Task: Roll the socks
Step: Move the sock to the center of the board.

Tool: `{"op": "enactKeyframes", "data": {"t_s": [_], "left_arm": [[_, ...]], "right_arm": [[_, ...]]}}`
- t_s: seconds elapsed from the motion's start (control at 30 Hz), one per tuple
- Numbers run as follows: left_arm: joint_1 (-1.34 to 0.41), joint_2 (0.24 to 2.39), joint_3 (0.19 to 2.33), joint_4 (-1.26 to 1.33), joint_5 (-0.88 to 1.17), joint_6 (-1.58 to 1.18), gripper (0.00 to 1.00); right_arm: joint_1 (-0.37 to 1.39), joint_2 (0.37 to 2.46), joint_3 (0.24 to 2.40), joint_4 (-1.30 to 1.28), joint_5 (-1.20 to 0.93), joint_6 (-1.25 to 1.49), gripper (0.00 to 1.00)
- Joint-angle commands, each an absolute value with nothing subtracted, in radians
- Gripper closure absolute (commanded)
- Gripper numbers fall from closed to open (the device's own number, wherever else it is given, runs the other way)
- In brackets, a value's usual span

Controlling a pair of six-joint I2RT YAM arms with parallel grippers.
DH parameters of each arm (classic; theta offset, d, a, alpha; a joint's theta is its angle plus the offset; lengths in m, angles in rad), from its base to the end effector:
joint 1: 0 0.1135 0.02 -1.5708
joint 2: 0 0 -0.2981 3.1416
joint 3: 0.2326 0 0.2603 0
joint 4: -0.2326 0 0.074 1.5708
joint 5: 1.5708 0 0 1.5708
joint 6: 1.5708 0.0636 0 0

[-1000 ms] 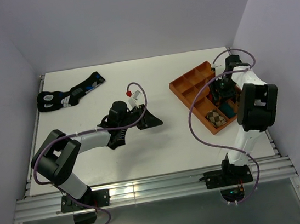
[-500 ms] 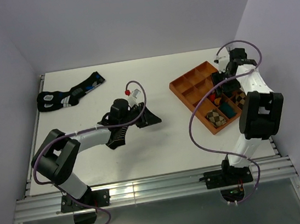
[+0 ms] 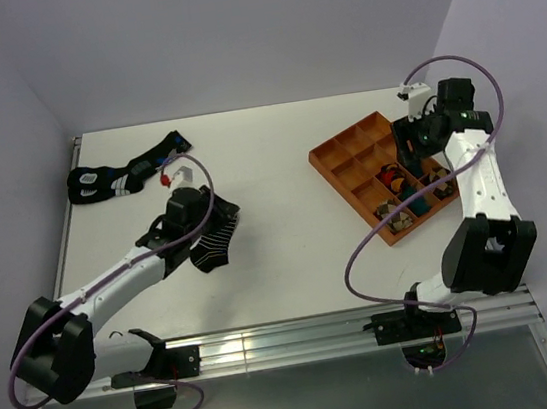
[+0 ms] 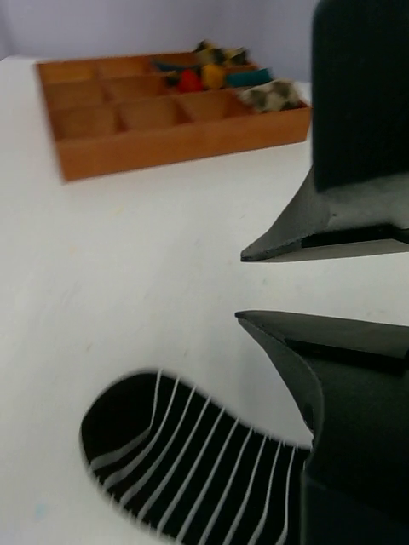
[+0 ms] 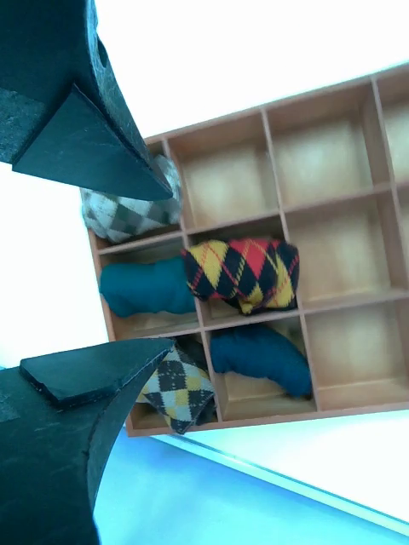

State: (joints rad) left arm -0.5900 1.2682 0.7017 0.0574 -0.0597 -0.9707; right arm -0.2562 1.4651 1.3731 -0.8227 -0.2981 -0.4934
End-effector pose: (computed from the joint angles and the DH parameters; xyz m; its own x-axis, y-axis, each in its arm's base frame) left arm 0.2490 -0.1622 0.2457 -0.6513 -0.5553 -0.5171 -0.0450 0.7086 -0.7042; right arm 0.3225 -0.0652 0.3396 -0.7077 -0.2826 -0.6475 -0.3023 0.9495 -0.0840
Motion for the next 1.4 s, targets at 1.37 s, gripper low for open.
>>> {"op": "enactKeyframes", "data": {"t_s": [1.37], "left_arm": [[-0.917, 1.815, 0.859, -0.072, -0.408, -1.402, 0.73]], "right_arm": [[0.015, 1.218, 1.157, -0.862, -0.537, -0.603, 0.26]]}}
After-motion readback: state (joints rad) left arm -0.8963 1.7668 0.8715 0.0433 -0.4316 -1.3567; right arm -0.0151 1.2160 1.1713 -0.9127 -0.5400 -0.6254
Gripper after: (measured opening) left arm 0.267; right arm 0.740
